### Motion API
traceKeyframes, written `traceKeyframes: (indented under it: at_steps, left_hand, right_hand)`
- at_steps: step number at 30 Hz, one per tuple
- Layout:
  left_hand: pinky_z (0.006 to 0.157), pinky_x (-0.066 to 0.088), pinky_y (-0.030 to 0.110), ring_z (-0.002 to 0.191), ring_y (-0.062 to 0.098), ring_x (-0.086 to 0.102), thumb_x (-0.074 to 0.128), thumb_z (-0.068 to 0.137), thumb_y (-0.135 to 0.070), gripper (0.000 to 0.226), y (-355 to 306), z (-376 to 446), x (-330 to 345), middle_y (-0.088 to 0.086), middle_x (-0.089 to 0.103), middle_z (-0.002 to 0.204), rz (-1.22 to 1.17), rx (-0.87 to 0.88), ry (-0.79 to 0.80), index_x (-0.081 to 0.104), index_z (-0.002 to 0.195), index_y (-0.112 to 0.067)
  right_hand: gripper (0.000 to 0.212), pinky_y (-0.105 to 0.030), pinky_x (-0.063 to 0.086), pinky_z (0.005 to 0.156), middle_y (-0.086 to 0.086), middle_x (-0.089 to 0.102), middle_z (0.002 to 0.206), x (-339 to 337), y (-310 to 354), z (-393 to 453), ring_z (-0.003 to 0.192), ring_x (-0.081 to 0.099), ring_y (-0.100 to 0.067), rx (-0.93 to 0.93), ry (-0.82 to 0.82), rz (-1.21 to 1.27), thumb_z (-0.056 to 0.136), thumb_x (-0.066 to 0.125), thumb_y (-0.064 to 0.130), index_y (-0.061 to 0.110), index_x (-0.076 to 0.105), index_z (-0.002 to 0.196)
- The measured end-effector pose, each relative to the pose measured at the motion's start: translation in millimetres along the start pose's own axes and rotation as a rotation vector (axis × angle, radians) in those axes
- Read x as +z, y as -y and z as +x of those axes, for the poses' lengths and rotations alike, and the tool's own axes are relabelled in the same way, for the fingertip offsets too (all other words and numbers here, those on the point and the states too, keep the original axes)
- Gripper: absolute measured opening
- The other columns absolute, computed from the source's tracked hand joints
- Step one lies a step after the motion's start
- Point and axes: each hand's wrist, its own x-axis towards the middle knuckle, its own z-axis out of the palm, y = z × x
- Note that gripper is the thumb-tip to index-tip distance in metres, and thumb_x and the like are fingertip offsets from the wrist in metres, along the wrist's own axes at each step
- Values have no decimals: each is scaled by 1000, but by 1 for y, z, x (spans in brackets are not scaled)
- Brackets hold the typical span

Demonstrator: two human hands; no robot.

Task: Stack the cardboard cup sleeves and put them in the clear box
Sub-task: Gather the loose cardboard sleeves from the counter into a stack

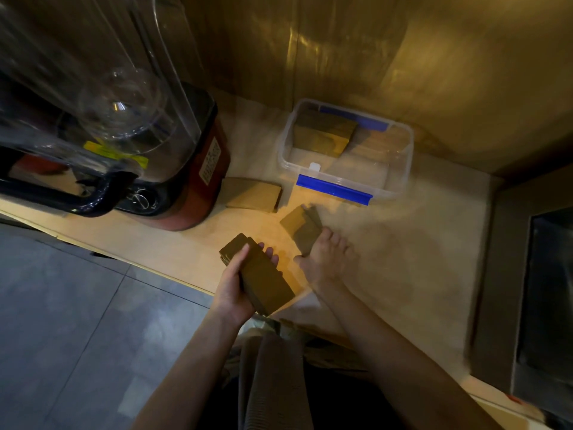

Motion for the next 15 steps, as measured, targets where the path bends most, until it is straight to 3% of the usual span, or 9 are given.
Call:
traceKeyframes:
  at_steps: [3,7,10,13,15]
  left_hand:
    - [87,47,39,82,18,68,77,56,-37,50,0,-2,0,3,73,89,4,-4,8,65,100,-17]
    - [85,48,39,82,17,69,76,57,-37,47,1,-4,0,3,73,89,1,-16,17,66,98,-17]
    - [89,47,39,82,17,69,81,51,-38,52,2,-6,2,3,73,88,7,-31,27,67,97,-17]
    - [87,47,38,84,17,69,75,56,-43,51,4,-7,7,3,73,90,33,-40,45,66,99,-17]
    - [85,49,38,87,19,68,79,51,-49,63,6,-7,11,5,73,92,54,-34,95,64,103,-17]
  right_hand:
    - [82,-42,33,102,-14,50,125,0,-4,-2,118,45,-29,-11,-4,19,59,79,38,11,34,122]
    - [92,-39,36,104,-15,46,129,-12,-11,-9,121,42,-29,0,48,238,57,83,26,12,28,129]
    - [91,-38,44,95,-14,47,126,-34,-16,-21,118,43,-27,-35,41,456,56,81,21,11,30,131]
    - [84,-30,42,81,-2,48,115,-61,-15,-42,108,45,-17,-65,11,649,57,78,22,17,35,128]
    - [77,-29,42,81,3,48,111,-75,-12,-60,105,46,-14,-98,27,717,57,75,27,22,38,124]
